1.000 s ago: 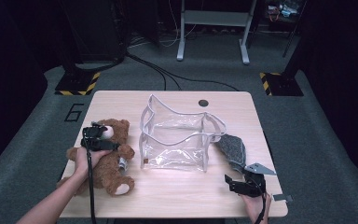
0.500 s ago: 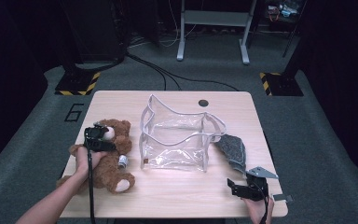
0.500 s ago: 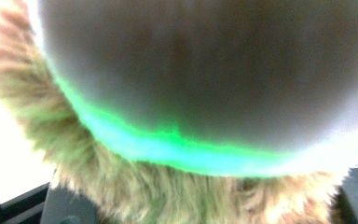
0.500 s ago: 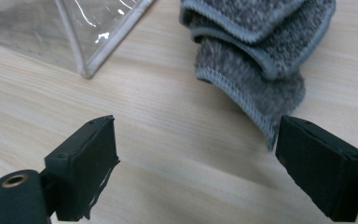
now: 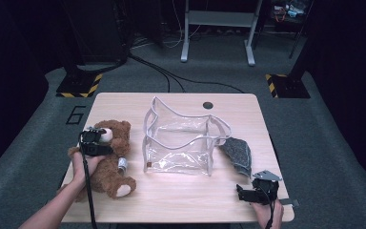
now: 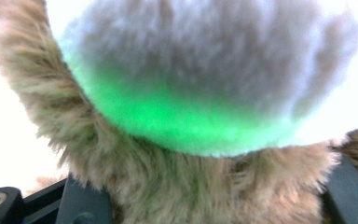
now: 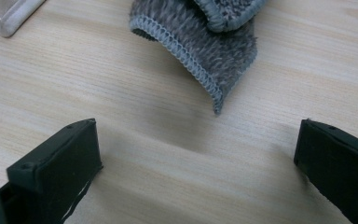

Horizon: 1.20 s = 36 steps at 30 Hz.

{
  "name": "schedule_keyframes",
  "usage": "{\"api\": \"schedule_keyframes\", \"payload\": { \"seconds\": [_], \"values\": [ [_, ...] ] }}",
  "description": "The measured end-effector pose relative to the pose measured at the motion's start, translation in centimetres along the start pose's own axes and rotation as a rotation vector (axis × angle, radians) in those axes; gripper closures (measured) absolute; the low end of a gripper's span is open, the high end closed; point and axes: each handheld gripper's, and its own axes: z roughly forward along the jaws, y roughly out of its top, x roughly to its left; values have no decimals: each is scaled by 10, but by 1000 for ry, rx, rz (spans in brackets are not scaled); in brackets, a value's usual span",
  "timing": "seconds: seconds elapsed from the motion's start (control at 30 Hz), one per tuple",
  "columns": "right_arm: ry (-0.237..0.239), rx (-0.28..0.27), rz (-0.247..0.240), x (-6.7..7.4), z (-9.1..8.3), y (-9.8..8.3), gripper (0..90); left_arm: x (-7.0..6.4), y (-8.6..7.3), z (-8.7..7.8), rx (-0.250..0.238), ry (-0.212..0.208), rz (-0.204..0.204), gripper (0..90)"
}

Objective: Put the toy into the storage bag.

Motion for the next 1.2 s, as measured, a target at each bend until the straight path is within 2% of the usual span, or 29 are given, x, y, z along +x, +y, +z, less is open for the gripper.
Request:
{"api": "schedule_keyframes", "payload": {
  "seconds": [0.07,0.2,0.27,0.3,0.33,0.37,0.4,0.43,0.47,0.5,0.53,0.6,0.63,0.67,0.7,0.8,0.83,1.0,1.2],
  "values": [
    [-4,-9,-3,-1,1,0,0,-1,0,-6,-50,0,11,443],
    [-3,-10,-4,-1,1,0,0,-2,1,-15,-87,-2,28,471],
    [-3,-10,-4,-1,1,0,0,-4,3,-24,-142,-1,39,481],
    [-3,-10,-4,-1,1,0,0,-4,3,-24,-142,-1,39,485],
    [-3,-10,-5,-1,1,0,0,-7,5,-31,-175,7,51,488],
    [-3,-10,-5,-1,1,0,0,-7,5,-31,-175,7,51,490],
    [-3,-10,-5,-1,1,0,0,-10,5,-38,-215,15,59,495],
    [-3,-10,-5,-1,1,0,0,-10,5,-38,-215,15,59,497],
    [0,-10,-8,-1,1,0,0,-12,6,-45,-256,28,75,500],
    [1,-6,-8,-2,1,0,0,-13,7,-48,-273,28,78,500],
    [2,-6,-9,-2,1,0,0,-13,7,-48,-273,28,78,503],
    [1,-10,-8,-1,1,0,0,-13,10,-57,-332,35,77,505],
    [1,-10,-8,-1,1,0,0,-13,10,-57,-332,35,77,506],
    [-2,-10,-5,-1,1,0,0,-12,13,-64,-366,39,79,506],
    [-2,-10,-5,-1,1,0,0,-12,13,-64,-366,39,79,507],
    [-2,-10,-5,-1,1,0,0,-11,19,-73,-421,40,71,507],
    [-2,-10,-4,-1,1,0,0,-12,24,-80,-433,40,76,507],
    [2,-9,-8,-2,1,0,0,-16,38,-91,-478,48,94,504],
    [2,-9,-8,-2,1,0,0,-21,53,-96,-502,55,111,502]
  ]
}}
